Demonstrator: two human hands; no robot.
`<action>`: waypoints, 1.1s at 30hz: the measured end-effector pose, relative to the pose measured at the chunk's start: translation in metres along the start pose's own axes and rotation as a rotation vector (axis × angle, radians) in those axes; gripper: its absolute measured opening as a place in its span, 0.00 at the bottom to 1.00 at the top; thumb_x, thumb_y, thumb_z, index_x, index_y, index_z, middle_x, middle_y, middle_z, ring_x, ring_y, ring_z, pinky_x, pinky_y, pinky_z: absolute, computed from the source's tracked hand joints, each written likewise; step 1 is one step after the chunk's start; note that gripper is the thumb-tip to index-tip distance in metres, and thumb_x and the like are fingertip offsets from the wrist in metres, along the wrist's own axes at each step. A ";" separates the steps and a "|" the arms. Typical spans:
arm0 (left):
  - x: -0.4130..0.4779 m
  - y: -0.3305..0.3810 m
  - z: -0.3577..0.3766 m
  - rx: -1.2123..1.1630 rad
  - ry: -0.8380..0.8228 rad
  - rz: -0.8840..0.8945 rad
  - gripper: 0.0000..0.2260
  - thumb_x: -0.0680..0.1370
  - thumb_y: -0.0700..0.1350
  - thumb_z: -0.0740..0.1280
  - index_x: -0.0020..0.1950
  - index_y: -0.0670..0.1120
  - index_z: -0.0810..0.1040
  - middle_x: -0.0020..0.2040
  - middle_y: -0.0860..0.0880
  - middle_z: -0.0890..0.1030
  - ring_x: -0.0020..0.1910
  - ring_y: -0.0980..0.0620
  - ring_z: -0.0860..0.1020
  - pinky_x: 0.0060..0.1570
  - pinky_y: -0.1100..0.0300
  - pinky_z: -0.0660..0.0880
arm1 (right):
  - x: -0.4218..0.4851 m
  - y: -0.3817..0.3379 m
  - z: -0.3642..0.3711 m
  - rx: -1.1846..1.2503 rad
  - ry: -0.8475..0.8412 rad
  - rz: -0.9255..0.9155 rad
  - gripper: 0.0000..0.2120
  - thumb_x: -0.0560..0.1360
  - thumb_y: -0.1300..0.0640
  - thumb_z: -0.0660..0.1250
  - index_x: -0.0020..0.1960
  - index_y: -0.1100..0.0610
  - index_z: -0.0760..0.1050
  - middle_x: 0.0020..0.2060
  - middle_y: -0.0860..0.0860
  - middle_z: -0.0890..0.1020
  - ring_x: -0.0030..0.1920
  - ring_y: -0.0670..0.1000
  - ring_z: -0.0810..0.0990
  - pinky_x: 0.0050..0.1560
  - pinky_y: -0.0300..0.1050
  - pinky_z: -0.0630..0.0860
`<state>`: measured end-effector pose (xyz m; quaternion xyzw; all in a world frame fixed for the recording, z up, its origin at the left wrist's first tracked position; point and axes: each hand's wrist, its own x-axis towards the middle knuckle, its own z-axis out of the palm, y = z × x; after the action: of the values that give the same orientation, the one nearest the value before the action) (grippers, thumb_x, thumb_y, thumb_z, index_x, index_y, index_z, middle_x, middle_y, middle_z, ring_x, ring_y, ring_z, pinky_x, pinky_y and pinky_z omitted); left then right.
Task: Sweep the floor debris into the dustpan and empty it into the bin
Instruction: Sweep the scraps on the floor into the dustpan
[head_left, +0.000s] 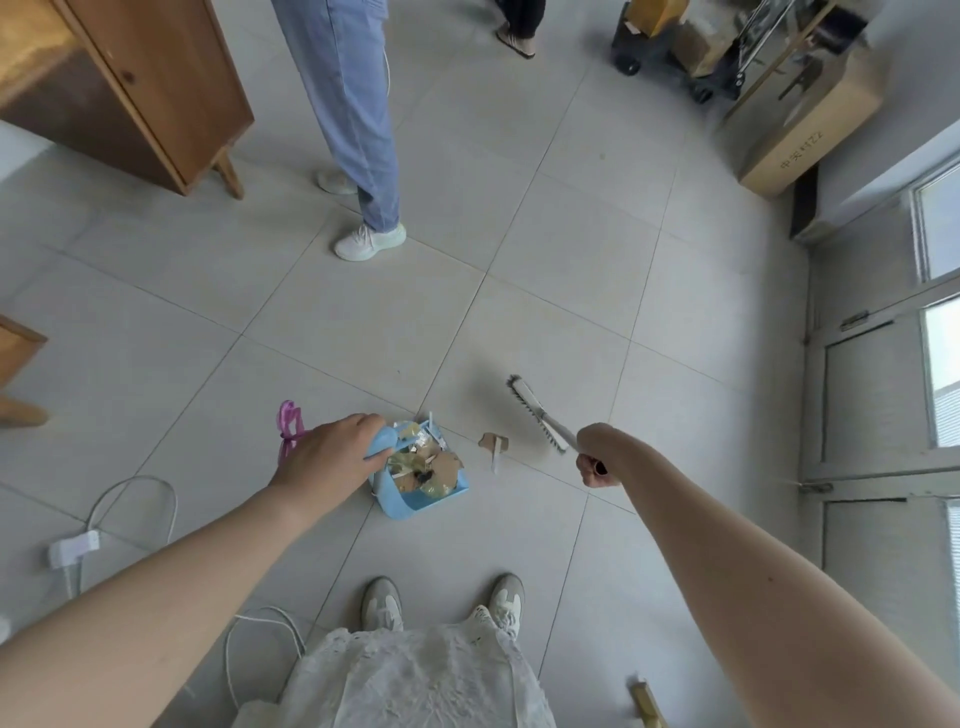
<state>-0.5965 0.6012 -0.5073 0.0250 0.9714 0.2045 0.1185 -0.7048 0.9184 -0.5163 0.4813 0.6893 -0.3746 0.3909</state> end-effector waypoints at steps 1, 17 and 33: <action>-0.001 0.001 0.001 0.015 -0.015 0.010 0.08 0.78 0.50 0.63 0.47 0.46 0.71 0.42 0.50 0.77 0.37 0.46 0.77 0.29 0.57 0.67 | 0.001 0.003 0.006 -0.008 0.004 0.004 0.15 0.78 0.63 0.52 0.33 0.58 0.62 0.15 0.52 0.65 0.09 0.46 0.60 0.19 0.30 0.65; -0.003 0.009 0.020 -0.010 -0.047 0.063 0.10 0.79 0.51 0.62 0.54 0.46 0.73 0.49 0.48 0.80 0.42 0.45 0.79 0.36 0.53 0.76 | -0.015 0.045 0.087 -0.068 -0.240 0.095 0.13 0.75 0.65 0.49 0.33 0.56 0.61 0.16 0.51 0.61 0.13 0.47 0.59 0.18 0.30 0.59; -0.009 -0.002 0.025 -0.005 0.015 0.068 0.10 0.78 0.50 0.64 0.56 0.46 0.73 0.48 0.49 0.80 0.39 0.48 0.79 0.30 0.61 0.68 | -0.062 -0.017 -0.010 -0.133 -0.190 -0.020 0.12 0.79 0.65 0.50 0.38 0.59 0.64 0.19 0.51 0.65 0.12 0.46 0.60 0.15 0.30 0.57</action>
<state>-0.5818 0.6081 -0.5288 0.0562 0.9702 0.2111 0.1045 -0.7083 0.8999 -0.4542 0.4099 0.6770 -0.3760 0.4819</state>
